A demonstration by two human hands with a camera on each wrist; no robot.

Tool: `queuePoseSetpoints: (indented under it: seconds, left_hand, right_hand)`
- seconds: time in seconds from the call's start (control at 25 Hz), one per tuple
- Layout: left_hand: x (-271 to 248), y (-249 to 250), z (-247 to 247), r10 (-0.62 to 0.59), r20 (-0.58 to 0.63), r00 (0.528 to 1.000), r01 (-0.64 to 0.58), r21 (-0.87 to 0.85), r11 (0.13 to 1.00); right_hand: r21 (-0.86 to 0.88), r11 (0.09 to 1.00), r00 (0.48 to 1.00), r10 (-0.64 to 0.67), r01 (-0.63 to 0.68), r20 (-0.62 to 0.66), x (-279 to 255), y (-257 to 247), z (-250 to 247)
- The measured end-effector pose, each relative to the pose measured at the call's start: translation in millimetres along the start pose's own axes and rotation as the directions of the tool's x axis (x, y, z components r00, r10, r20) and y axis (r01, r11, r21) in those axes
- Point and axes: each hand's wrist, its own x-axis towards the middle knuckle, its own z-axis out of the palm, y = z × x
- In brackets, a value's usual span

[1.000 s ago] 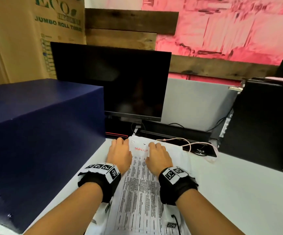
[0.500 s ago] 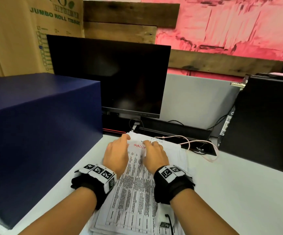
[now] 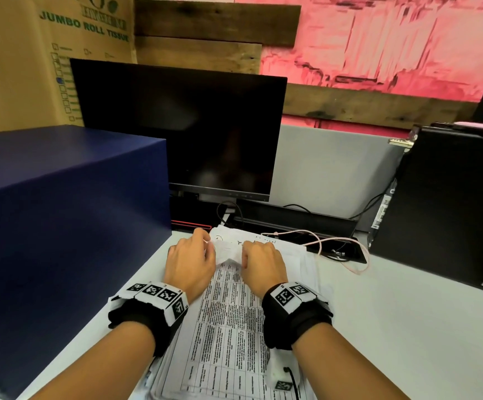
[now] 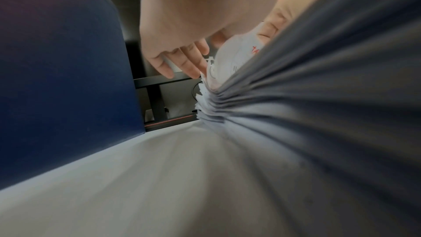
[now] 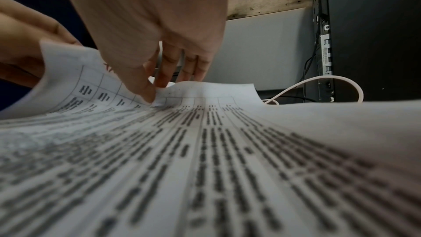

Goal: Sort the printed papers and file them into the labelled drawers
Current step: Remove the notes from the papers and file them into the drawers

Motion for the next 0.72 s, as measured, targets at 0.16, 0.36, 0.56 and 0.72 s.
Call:
queuePoseSetpoints:
  seconds: [0.16, 0.36, 0.56, 0.72]
  left_hand:
    - [1, -5, -4, -0.050, 0.085, 0.995, 0.050, 0.009, 0.999]
    - [3, -10, 0, -0.060, 0.081, 0.995, 0.056, 0.059, 0.997]
    - [5, -15, 3, -0.060, 0.108, 0.992, 0.055, 0.052, 0.997]
    - [3, -8, 1, -0.037, 0.144, 0.989, 0.016, 0.141, 0.990]
  right_hand:
    - [0.024, 0.999, 0.997, -0.036, 0.035, 0.064, -1, 0, 0]
    - [0.008, 1.000, 0.999, -0.020, 0.020, 0.049, -1, -3, -3]
    - [-0.014, 1.000, 0.997, 0.005, -0.004, 0.072, -5, -3, -8]
    - [0.043, 0.999, 0.991, -0.034, 0.029, 0.132, -13, 5, -23]
